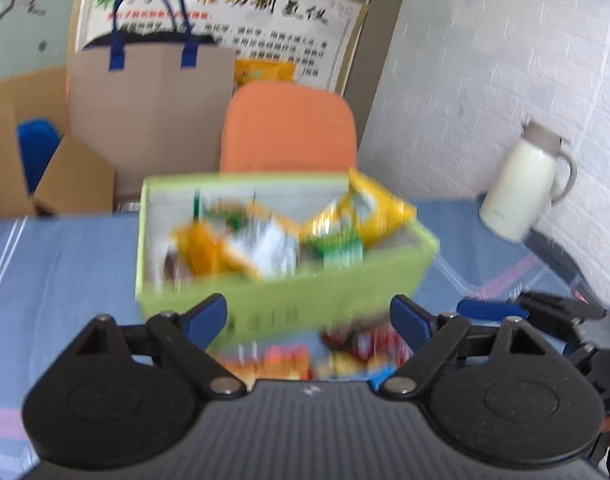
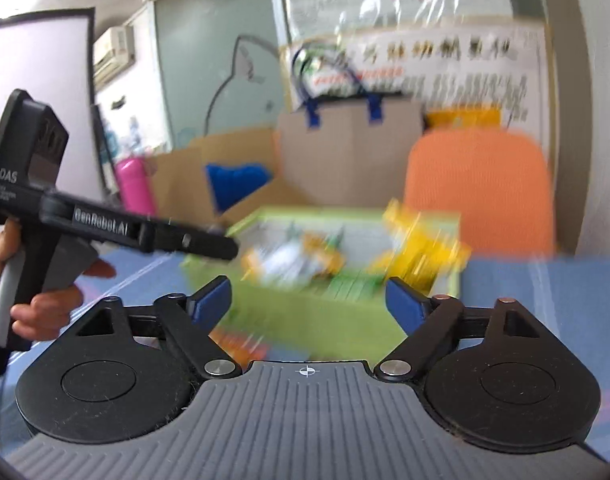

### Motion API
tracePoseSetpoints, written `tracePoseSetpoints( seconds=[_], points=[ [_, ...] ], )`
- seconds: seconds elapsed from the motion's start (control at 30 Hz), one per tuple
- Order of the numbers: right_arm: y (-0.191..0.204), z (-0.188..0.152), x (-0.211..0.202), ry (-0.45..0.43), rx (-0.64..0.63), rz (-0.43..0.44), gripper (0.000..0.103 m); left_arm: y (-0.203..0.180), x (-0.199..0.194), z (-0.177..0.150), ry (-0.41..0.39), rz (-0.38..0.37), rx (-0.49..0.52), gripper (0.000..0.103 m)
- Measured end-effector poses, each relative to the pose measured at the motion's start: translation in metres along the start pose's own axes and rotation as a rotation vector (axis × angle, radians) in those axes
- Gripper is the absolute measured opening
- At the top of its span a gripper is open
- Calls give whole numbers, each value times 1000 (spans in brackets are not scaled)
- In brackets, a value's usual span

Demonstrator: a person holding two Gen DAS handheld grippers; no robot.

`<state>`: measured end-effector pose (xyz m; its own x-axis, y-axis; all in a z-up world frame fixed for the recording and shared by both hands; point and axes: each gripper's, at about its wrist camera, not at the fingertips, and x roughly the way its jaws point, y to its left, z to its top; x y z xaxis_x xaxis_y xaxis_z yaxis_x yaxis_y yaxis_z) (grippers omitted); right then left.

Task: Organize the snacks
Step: 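Move the left tool to the red dates packet and close on it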

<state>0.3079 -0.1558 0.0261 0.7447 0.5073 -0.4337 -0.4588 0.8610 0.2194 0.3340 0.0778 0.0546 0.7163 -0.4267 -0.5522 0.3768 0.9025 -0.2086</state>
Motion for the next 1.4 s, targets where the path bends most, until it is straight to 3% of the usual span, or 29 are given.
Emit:
tracePoseSetpoints(
  seconds=[0.13, 0.27, 0.43, 0.77, 0.87, 1.0, 1.2, 1.4],
  points=[
    [19, -49, 3, 118, 62, 42, 75, 7, -25, -44, -9, 89, -38, 88],
    [37, -65, 6, 159, 56, 69, 75, 28, -48, -66, -6, 201, -64, 90],
    [69, -51, 27, 156, -46, 135, 79, 70, -62, -82, 28, 259, -192, 91],
    [102, -5, 133, 179, -119, 316, 80, 112, -122, -117, -28, 345, -398, 91],
    [112, 6, 169, 243, -155, 371, 82, 115, -138, -125, -51, 348, -428, 92],
    [121, 9, 200, 329, -157, 380, 82, 114, -148, -129, -66, 339, -427, 92],
    [132, -8, 160, 391, -78, 450, 84, 112, -154, -130, -103, 289, -447, 92],
    [149, -66, 86, 410, -76, 400, 86, 100, -148, -137, -81, 234, -463, 92]
  ],
)
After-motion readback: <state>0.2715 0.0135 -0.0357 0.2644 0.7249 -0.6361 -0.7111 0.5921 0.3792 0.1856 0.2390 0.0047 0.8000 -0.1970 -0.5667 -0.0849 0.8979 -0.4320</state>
